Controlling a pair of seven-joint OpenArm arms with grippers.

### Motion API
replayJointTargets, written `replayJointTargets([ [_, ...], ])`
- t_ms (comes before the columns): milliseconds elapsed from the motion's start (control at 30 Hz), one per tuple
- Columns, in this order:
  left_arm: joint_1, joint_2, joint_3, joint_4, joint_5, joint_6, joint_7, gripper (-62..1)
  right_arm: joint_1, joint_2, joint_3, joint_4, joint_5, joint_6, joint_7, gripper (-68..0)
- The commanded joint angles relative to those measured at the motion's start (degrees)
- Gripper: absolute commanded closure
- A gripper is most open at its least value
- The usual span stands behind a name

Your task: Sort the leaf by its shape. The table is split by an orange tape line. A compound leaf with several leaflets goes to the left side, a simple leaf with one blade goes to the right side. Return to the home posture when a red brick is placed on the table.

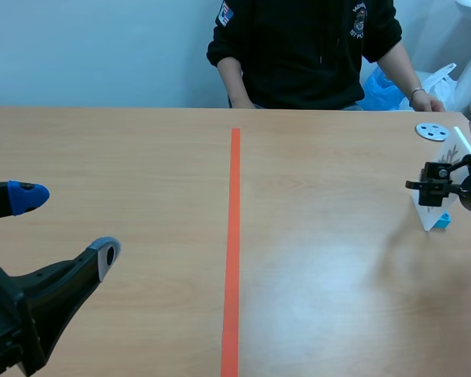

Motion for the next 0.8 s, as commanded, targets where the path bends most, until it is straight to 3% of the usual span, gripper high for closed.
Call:
replayJointTargets([
  [0,-0.2,0.28,0.24,1.29,-0.35,-0.07,-1.16,-62.3,0.72,1.77,-0.17,3.85,1.44,1.44,0.42,-40.4],
  [133,-0.2,0.28,0.24,1.29,-0.35,-0.07,-1.18,-62.3,-1.95,3.37,1.14,11.5,5.53,5.55,-2.95,-45.4],
  [433,-0.2,0.28,0.24,1.29,-0.35,-0.07,-1.16,-62.3,-13.62,6.8,12.87,32.09,17.31,12.63,-12.33,-49.2],
  [533,-0.2,0.28,0.24,1.29,-0.35,-0.07,-1.18,-62.3,-18.71,7.58,17.2,38.99,21.11,14.75,-13.35,-53.4],
  [633,-0.2,0.28,0.24,1.29,-0.35,-0.07,-1.18,-62.3,-24.39,7.93,20.55,46.29,23.67,15.1,-14.56,-57.7],
  [767,-0.2,0.28,0.24,1.29,-0.35,-0.07,-1.18,-62.3,-33.29,7.89,22.21,55.6,26.32,17.9,-14.75,-64.8],
])
